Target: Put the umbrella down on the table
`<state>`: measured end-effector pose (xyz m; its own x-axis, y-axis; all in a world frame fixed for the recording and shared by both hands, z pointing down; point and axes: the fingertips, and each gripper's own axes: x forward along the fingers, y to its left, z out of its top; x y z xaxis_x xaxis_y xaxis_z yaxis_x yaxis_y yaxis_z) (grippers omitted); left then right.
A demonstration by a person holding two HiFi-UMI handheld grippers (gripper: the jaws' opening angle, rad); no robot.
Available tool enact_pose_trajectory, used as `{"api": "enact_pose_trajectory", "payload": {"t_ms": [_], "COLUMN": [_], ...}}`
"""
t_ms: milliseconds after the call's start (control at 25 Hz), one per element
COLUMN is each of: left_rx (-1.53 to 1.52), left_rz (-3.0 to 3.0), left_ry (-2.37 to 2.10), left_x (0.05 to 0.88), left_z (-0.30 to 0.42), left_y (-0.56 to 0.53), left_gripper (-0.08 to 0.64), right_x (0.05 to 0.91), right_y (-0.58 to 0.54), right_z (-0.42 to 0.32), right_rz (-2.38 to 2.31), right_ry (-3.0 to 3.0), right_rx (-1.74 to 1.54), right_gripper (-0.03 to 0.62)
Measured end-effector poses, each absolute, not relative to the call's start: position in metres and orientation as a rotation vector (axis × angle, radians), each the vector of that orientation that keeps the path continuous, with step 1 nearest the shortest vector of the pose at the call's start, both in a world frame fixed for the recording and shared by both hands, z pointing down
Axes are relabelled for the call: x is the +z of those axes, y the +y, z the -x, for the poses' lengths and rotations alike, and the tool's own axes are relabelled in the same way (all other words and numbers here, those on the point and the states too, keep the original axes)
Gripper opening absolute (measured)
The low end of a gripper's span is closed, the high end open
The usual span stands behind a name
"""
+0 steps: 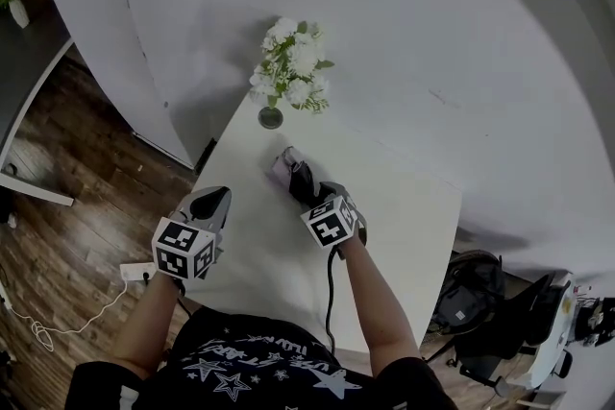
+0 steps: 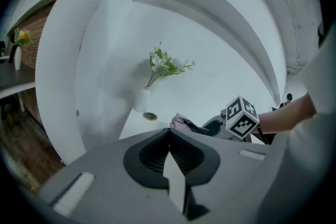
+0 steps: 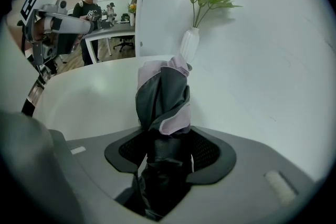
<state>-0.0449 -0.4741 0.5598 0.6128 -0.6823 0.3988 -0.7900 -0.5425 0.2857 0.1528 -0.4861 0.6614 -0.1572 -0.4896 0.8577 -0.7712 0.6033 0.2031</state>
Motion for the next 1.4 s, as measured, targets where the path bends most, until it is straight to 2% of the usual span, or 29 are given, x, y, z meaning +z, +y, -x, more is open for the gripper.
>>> {"api": "enact_pose_trajectory", "payload": {"t_ms": [680, 1080, 1400], "left_rx": [0.336, 0.321, 0.317], "left_rz": [-2.381, -2.400, -2.437], "left_ry": [-1.176, -1.162, -1.140], "left_x": [0.566, 0.560, 0.549], "left_z": [0.041, 0.039, 0.036], "left_y": [-0.472, -0.468, -0.456], "left_gripper": [0.003, 0.003, 0.003], "right_x": [0.667, 0.657, 0.631], "right_y": [-0.492, -0.493, -0.487], "right_z": [-0.152, -0.160, -0.171], "right_rz": [-0.961, -1.059, -1.165], "right_ry": [-1.836, -1.838, -1.851], "right_rx": [0.341, 0.279, 0.211], "right_gripper": [0.259, 0.304, 0.308]}}
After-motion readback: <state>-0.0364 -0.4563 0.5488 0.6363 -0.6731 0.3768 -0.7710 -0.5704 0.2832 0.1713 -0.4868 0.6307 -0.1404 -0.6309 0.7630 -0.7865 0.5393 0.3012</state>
